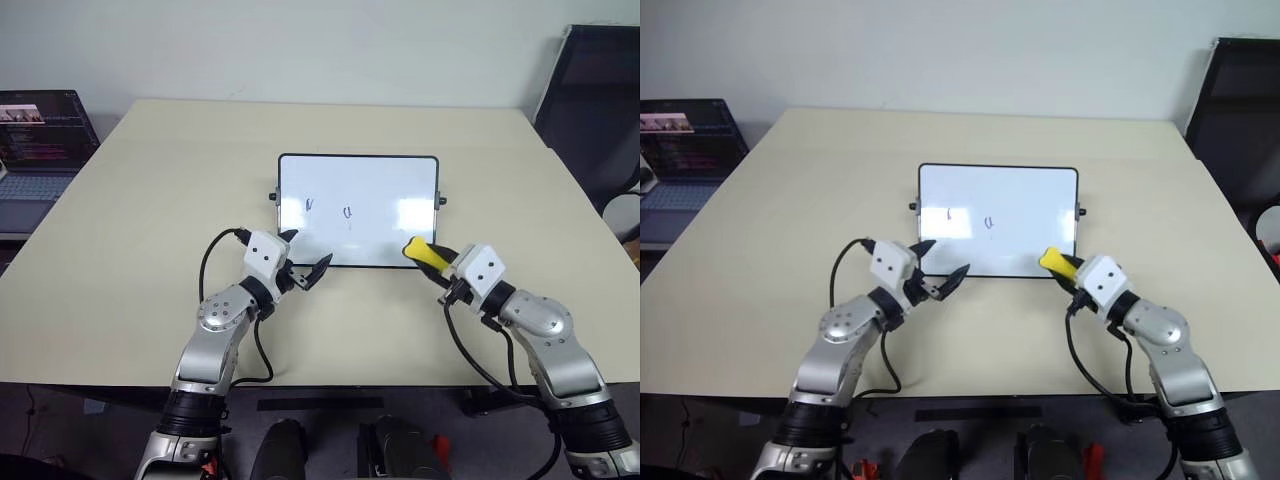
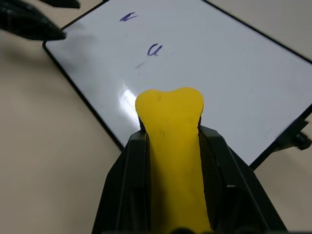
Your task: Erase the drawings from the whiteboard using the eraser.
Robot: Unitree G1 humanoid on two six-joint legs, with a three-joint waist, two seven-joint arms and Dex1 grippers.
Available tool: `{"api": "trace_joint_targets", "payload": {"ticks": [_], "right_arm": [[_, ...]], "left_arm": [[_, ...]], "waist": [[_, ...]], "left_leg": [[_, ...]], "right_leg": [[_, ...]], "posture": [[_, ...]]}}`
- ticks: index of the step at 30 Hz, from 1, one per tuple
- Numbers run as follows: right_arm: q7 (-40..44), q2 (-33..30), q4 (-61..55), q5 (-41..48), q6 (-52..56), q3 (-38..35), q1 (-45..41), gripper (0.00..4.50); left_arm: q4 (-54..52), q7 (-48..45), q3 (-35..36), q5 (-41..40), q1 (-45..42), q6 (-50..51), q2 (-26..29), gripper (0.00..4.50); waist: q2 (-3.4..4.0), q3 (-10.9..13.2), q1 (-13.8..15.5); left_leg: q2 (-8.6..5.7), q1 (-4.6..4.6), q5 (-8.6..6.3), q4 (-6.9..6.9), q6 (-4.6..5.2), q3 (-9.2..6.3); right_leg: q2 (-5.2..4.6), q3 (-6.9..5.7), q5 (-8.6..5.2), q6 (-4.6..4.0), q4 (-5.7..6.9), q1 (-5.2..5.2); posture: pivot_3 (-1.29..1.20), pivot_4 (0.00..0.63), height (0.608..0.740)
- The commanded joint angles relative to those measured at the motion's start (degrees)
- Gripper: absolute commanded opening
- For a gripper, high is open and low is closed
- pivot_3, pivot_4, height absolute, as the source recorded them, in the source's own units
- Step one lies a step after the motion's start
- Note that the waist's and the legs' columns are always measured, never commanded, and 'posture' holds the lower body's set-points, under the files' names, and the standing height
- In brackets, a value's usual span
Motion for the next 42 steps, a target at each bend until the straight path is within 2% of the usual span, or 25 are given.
{"api": "trace_joint_targets", "payload": {"ticks": [1, 15, 32, 35, 42], "right_arm": [[-0.3, 0.5, -1.1, 0.2, -2.2, -0.5, -1.1, 0.96], [-2.6, 0.6, -9.3, 6.4, 12.1, -6.1, -1.2, 0.96], [-4.3, 1.6, -10.1, 5.3, 14.3, -5.3, -1.7, 0.96], [-5.7, 2.3, -10.2, 4.2, 18.0, -3.8, -4.8, 0.96], [-8.2, 9.0, -6.2, 1.8, 24.6, 4.4, -16.6, 0.96]], "left_arm": [[-0.4, -0.6, 0.4, -0.5, -1.1, -1.8, 0.7, 4.50], [1.1, -2.0, 0.2, -0.8, -2.1, -2.7, 0.9, 4.50], [1.9, -2.4, 0.1, -0.7, -3.2, -3.1, 0.7, 4.50], [2.3, -2.1, 0.1, -0.4, -3.6, -3.0, 0.8, 4.50], [3.9, -0.6, 0.2, 0.9, -4.5, -3.1, 1.0, 4.50]], "waist": [[0.00, 0.0, 0.0], [0.00, 0.0, 0.1], [0.00, 0.0, 0.1], [0.00, 0.0, 0.0], [0.00, 0.0, 0.0]], "left_leg": [[0.01, 0.00, 0.00, -0.01, 0.00, -0.01], [0.04, 0.00, 0.00, -0.01, 0.00, -0.03], [0.02, 0.00, 0.00, 0.01, 0.00, -0.03], [0.01, 0.00, 0.00, 0.02, 0.00, -0.02], [0.02, 0.04, 0.00, 0.02, 0.00, -0.04]], "right_leg": [[0.00, -0.01, 0.00, 0.00, 0.00, 0.00], [-0.01, -0.01, 0.00, 0.00, 0.02, 0.01], [0.00, -0.02, 0.00, 0.00, 0.03, 0.01], [0.00, 0.00, 0.00, 0.00, 0.04, 0.01], [0.06, -0.02, 0.01, -0.01, 0.10, 0.00]], "posture": [[0.00, 0.150, 0.740], [0.00, 0.150, 0.740], [0.00, 0.150, 0.740], [0.00, 0.150, 0.740], [0.00, 0.150, 0.740]]}}
